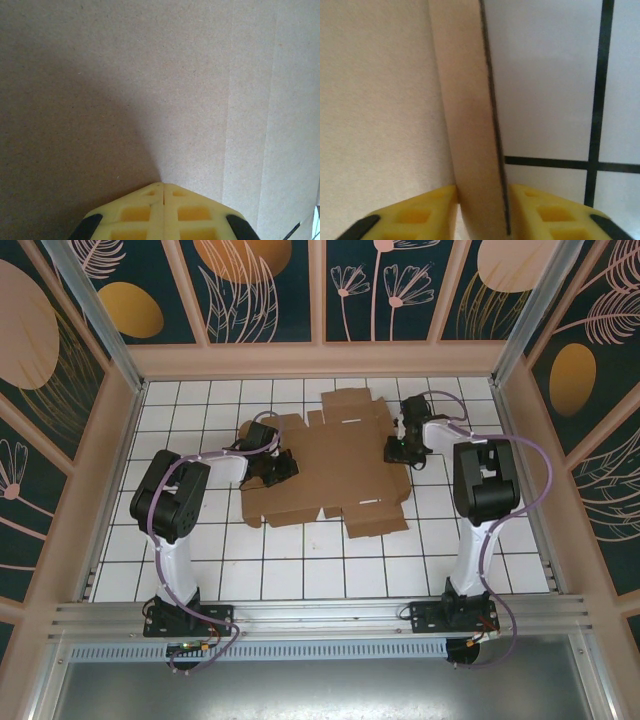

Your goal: Fold the paper box

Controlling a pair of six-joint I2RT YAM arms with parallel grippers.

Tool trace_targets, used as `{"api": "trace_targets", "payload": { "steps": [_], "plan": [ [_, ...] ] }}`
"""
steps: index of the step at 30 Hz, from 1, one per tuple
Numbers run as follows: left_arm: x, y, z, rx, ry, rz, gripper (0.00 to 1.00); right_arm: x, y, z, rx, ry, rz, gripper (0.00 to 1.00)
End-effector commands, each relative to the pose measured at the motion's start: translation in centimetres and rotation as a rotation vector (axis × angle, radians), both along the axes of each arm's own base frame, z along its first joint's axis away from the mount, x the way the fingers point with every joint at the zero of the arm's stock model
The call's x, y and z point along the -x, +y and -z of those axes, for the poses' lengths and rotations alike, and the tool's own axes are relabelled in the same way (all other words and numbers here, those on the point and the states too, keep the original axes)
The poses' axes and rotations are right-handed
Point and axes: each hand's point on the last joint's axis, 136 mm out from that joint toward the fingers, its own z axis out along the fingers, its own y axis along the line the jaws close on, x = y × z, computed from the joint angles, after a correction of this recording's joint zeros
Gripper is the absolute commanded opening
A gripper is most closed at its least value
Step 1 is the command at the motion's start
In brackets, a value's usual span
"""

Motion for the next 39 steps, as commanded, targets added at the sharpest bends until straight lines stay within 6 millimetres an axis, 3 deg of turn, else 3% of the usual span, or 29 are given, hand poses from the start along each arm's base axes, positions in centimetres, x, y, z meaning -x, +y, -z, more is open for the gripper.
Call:
{"api": "trace_targets", "payload": {
  "steps": [1,5,9,12,18,21,24,27,31,33,35,38,39],
  "plan": [
    [1.1,1.1,1.3,-0.029,0.055,-0.027,0.0,0.6,-0.4,-0.9,0.007,-0.026,0.016,0.41],
    [1.0,1.0,1.0,-0.03,0.044,-0.024,0.0,0.9,-0.9,-0.8,0.03,-0.029,0.03,0.4],
    [0.8,1.0,0.5,-0.029,0.031,-0.024,0.0,0.8,-1.2,-1.2,0.065,-0.055,0.028,0.2],
    [0.5,1.0,-0.2,-0.032,0.016,-0.02,0.0,0.2,-0.5,-1.6,0.077,-0.075,-0.021,0.13],
    [-0.4,1.2,-2.5,-0.062,-0.048,-0.005,0.0,-1.3,2.0,-0.5,0.119,-0.062,-0.172,0.17],
    [-1.4,1.4,-2.5,-0.122,-0.062,0.017,0.0,-2.3,3.8,-0.1,0.165,-0.084,-0.273,0.2],
    [-2.1,1.4,-2.0,-0.147,-0.057,0.025,0.0,-4.1,5.1,-0.7,0.226,-0.147,-0.311,0.34],
    [-2.3,1.5,-1.3,-0.171,-0.045,0.033,0.01,-7.1,3.6,-3.0,0.334,-0.233,-0.2,0.48],
    [-2.2,2.1,-0.5,-0.201,-0.04,0.031,0.0,-9.6,0.0,-10.2,0.411,-0.441,0.053,0.51],
    [-2.2,2.6,-0.1,-0.208,-0.032,0.023,0.0,-9.4,-2.2,-14.1,0.464,-0.537,0.183,0.52],
    [-2.3,3.1,0.2,-0.21,-0.027,0.011,0.0,-8.4,-3.6,-17.1,0.47,-0.617,0.266,0.61],
    [-2.9,4.2,-0.4,-0.209,-0.048,-0.017,0.0,-6.2,-2.0,-18.9,0.291,-0.694,0.229,0.87],
    [-3.2,4.7,-0.8,-0.211,-0.059,-0.029,0.0,-5.3,-1.2,-18.8,0.214,-0.693,0.208,0.87]
  ]
}}
